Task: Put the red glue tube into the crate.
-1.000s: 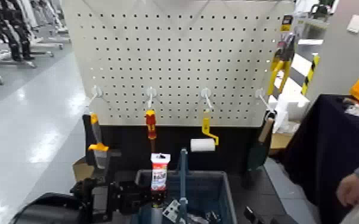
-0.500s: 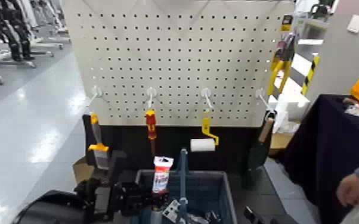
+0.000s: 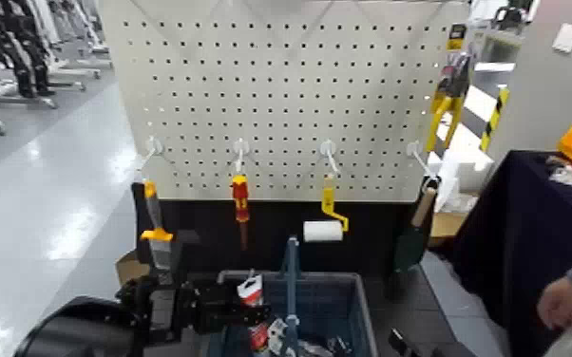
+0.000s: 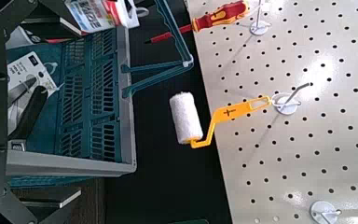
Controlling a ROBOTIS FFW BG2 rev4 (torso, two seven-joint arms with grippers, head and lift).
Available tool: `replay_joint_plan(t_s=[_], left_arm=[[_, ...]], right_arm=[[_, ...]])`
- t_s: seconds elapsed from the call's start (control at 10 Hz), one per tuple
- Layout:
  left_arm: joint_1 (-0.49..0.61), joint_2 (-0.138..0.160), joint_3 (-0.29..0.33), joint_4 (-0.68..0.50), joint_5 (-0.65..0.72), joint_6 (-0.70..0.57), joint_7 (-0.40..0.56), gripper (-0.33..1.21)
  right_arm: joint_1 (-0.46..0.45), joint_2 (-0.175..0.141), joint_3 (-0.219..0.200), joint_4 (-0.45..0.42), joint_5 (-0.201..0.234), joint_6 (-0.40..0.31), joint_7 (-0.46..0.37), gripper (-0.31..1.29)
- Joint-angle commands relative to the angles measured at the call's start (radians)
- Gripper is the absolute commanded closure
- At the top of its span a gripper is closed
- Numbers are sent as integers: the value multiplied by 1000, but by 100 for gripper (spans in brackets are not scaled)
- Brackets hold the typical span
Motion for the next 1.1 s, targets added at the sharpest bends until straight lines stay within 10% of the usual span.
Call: replay_joint_plan(t_s=[0.1,0.5,1.1], left_arm=[[3,0,2,-19,13,-7,3,-27],[82,-8,31,-229,19,10,79,-27],[455,-89,163,-563,-54,-165,484,-24]], right_arm=[[0,0,0,0,0,0,0,12],[2,-3,0,-3,3,-6,-2,12],[40,-8,-5,-37,52,-54,-61,12]])
